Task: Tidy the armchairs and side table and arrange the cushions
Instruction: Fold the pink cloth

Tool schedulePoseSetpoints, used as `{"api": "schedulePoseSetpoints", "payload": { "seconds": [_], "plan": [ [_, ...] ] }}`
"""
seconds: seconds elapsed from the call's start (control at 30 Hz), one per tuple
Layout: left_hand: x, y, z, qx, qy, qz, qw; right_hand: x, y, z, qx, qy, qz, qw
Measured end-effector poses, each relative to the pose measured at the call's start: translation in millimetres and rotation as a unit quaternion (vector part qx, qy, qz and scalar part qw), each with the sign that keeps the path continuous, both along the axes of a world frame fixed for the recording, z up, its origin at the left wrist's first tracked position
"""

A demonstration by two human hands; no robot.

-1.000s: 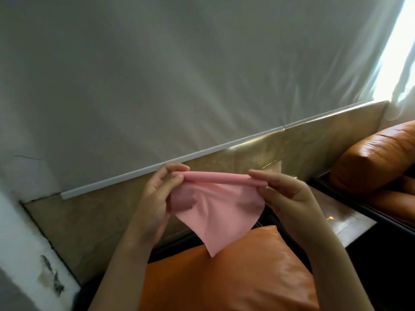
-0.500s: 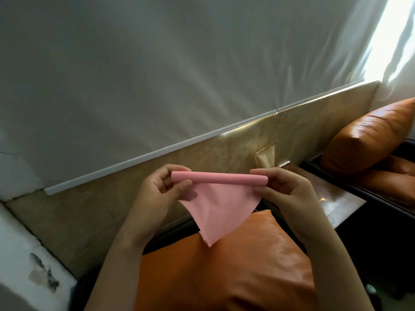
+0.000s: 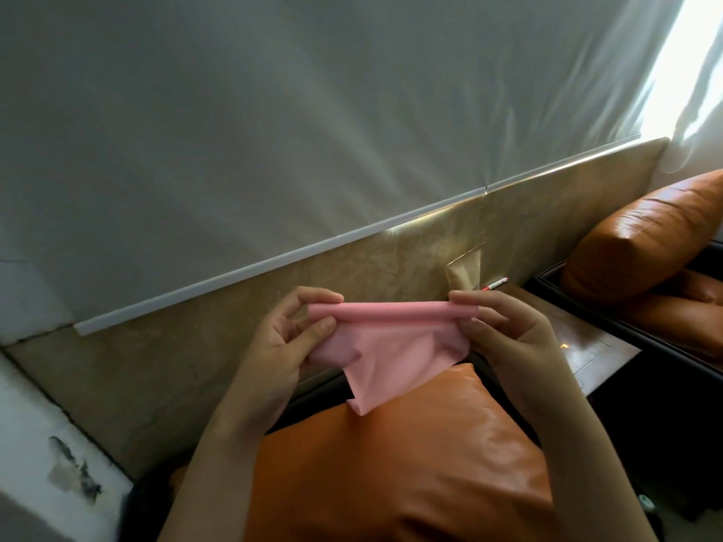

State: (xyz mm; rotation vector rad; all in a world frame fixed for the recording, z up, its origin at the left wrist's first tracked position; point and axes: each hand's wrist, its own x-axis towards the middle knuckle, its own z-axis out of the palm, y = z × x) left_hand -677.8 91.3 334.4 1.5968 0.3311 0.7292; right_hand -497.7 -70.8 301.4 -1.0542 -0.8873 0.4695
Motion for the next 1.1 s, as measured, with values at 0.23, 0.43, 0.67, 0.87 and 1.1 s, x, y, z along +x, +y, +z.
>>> {"api": "schedulePoseSetpoints", "payload": {
  "seconds": [0.23,0.43,0.67,0.87,1.1],
  "plan": [
    [-1,-3,-4,0.032,0.007,0.032,0.999,6,2,-3,-0.035,0.003,-0.022,0.999],
    [0,-6,0,0.064,0.028,0.034,0.997,11,0,-4,-0.04,0.014,-0.008,0.999],
    [1,-2,2,0.109,0.052,0.023,0.992,14,-3,-2,-0.052,-0.046,0.001,0.998],
    [1,1,-1,0.079,0.059,-0.004,0.995,12,0,0,-0.056,-0.03,0.036,0.997],
    [-1,2,-3,0.064,0.059,-0.001,0.996,10,7,-2,-0.046,-0.017,0.052,0.997]
  ]
}}
